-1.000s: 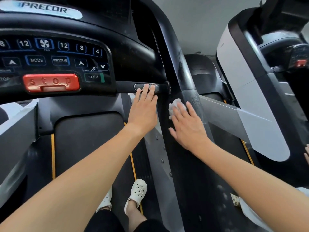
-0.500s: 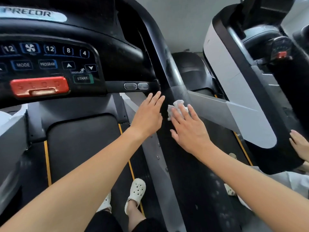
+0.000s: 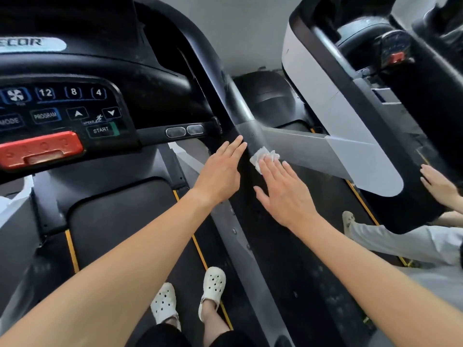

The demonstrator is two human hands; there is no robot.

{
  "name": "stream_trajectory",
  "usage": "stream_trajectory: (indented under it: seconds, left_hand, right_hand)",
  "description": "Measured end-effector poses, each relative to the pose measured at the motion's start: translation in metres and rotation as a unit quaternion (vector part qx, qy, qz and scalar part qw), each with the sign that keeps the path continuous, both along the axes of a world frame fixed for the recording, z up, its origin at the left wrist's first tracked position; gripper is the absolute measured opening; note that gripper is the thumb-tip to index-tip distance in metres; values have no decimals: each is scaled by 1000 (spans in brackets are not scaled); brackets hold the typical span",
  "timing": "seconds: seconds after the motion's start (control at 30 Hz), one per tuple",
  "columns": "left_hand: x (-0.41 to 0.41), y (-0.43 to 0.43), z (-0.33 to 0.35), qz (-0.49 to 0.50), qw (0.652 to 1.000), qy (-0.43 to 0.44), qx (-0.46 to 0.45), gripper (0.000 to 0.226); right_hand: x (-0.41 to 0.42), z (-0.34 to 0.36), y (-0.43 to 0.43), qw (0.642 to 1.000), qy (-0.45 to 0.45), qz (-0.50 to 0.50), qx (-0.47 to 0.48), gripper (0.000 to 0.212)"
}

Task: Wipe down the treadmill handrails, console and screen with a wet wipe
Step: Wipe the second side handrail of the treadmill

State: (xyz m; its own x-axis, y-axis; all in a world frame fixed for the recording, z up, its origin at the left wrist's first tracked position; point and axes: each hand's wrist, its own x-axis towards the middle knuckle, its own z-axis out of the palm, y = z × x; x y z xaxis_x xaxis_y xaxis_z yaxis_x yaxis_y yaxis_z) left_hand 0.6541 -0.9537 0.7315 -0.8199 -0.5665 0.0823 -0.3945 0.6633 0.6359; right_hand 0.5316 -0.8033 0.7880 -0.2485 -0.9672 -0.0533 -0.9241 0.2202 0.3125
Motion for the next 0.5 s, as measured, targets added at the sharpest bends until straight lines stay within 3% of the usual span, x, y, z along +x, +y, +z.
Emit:
stream_trajectory:
  seconds: [0.1,0.3,0.43,0.5]
  left_hand:
    - [0,0,4,2,1000,-2,11,77]
    - [-3,3,2,10,1000,9,19,77]
    - [-4,1,1,14,1000,9,18,77]
    - [-6,1,0,20,999,10,24,77]
  right_hand:
    - [3,-7,3,998,-44,-36,-24,72]
    - [-6,-8,4,998,-60,10,-19,72]
    - [-27,-5,-27,962,-229,-136,-68,72]
    - [-25,-10,-32,947,-269,-161,-72,77]
